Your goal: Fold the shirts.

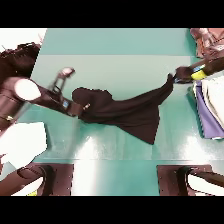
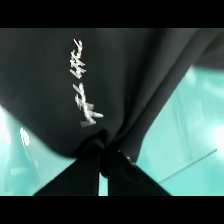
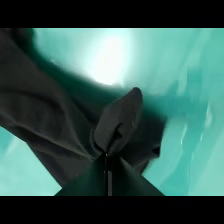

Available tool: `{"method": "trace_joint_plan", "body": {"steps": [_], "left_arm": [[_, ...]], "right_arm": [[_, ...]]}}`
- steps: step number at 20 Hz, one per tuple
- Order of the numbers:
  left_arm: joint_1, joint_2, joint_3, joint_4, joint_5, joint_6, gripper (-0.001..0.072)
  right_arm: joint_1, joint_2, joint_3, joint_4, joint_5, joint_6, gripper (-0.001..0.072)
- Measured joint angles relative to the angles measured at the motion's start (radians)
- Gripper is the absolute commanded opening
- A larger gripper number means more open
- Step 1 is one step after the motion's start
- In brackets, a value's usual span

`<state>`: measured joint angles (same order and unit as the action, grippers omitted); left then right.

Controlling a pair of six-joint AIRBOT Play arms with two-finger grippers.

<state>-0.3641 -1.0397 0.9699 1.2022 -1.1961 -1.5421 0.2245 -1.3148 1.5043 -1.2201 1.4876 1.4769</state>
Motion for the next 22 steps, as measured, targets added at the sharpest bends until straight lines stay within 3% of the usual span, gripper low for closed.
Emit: {"method": "trace_joint_plan", "body": {"steps": [1,2,3,8,13,16,22], "left_arm": [[-0.015,-0.008,-0.032,-0.003,0.014,0.003,0.0201],[-0.031,-0.014,-0.059,-0.004,0.021,0.004,0.0465],[-0.041,-0.018,-0.076,-0.012,0.032,0.008,0.0529],[-0.008,-0.027,-0.030,-0.019,0.067,0.052,0.0529],[0.194,-0.052,0.124,0.016,0.135,0.076,0.0529],[0.285,-0.147,0.155,0.027,0.165,0.081,0.0529],[0.335,-0.427,0.172,-0.051,0.261,0.086,0.0528]], "right_arm": [[0.013,-0.013,-0.028,-0.011,-0.007,0.003,0.0012],[0.018,-0.020,-0.047,-0.019,-0.016,0.003,0.0013],[0.021,-0.025,-0.061,-0.029,-0.025,0.004,0.0012],[0.019,-0.003,-0.092,-0.041,-0.065,0.006,0.0013],[0.013,0.045,-0.098,-0.046,-0.092,0.007,0.0013],[0.013,0.057,-0.099,-0.046,-0.102,0.007,0.0013],[0.013,0.063,-0.099,-0.046,-0.107,0.022,0.0013]]}}
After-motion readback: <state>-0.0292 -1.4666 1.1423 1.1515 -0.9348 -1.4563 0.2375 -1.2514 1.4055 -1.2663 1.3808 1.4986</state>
